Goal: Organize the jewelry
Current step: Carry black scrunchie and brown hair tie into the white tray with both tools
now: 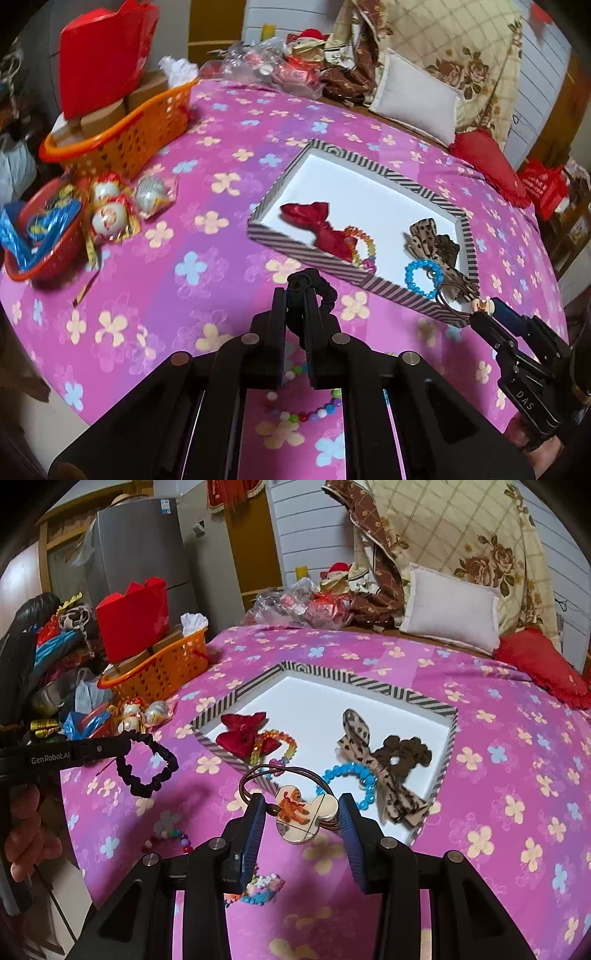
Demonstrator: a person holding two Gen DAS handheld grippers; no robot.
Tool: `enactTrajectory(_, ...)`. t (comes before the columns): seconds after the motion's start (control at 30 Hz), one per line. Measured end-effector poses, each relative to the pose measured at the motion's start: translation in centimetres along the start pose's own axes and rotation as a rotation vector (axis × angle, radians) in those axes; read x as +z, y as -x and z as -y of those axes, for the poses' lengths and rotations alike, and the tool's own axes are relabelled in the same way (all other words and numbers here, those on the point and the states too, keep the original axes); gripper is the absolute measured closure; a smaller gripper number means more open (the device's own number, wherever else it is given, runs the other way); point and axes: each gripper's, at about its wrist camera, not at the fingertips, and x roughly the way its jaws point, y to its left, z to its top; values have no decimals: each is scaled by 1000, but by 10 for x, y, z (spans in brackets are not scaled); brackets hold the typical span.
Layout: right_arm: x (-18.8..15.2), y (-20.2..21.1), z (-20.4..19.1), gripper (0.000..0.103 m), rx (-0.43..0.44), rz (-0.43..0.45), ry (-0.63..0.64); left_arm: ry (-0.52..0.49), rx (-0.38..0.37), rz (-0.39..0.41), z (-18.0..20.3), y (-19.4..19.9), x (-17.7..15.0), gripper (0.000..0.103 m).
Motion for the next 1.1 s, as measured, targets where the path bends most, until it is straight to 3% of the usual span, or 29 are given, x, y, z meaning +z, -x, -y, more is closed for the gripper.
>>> enactTrajectory(0.6,27,-27,48,64,-70,-1,-41,-167,17,72,91,-38,45,96)
enactTrajectory(1.1,14,-92,67,64,-69,-117,-63,-169,109,-45,92,-126,41,96)
